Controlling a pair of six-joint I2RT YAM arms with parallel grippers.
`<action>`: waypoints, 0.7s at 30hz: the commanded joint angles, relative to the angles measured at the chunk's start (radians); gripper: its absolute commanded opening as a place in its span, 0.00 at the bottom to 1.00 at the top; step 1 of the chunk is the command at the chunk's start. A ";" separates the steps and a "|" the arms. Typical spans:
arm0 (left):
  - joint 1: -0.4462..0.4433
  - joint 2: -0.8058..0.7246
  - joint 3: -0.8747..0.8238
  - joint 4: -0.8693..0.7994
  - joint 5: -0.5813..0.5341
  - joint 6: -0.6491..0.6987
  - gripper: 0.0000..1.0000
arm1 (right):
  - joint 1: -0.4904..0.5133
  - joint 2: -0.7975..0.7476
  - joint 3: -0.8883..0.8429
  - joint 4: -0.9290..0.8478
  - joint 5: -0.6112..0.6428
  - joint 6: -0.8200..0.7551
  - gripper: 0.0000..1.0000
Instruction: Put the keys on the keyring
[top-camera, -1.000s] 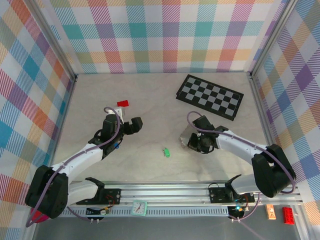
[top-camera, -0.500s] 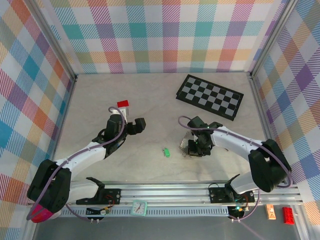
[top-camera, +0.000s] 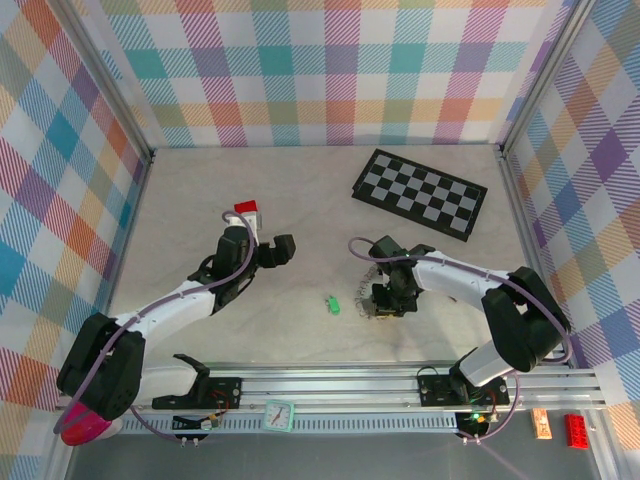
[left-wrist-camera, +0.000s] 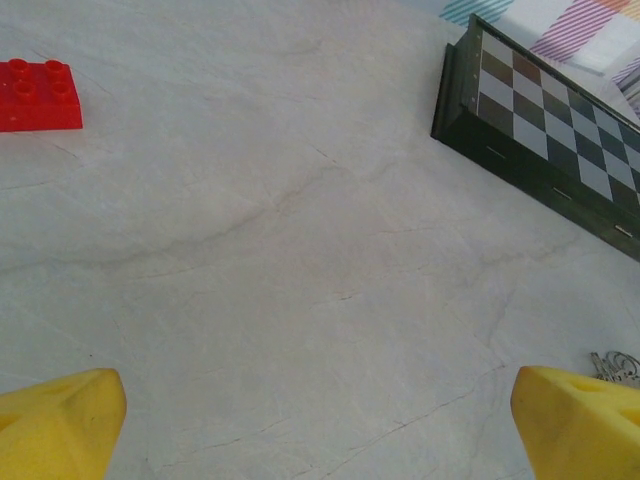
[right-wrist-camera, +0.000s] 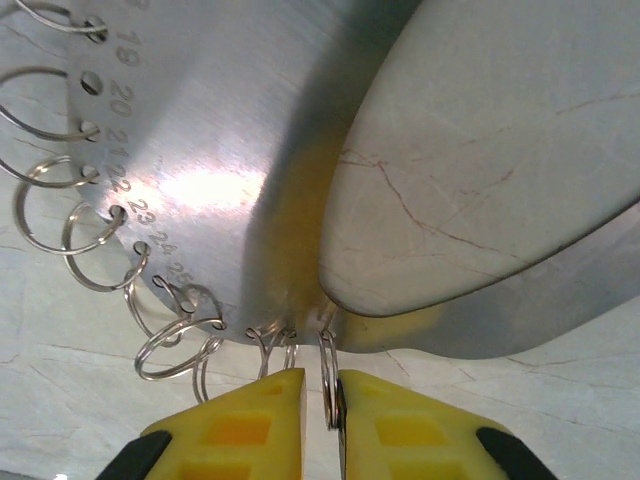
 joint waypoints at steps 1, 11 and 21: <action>-0.011 0.010 0.030 0.035 -0.016 0.018 0.98 | 0.008 0.020 0.027 0.007 -0.001 -0.001 0.17; -0.012 0.009 0.033 0.034 -0.018 0.020 0.98 | 0.008 0.032 0.030 -0.005 0.014 -0.003 0.10; -0.014 -0.001 0.031 0.031 -0.021 0.021 0.98 | 0.011 0.029 0.033 -0.037 0.040 -0.017 0.04</action>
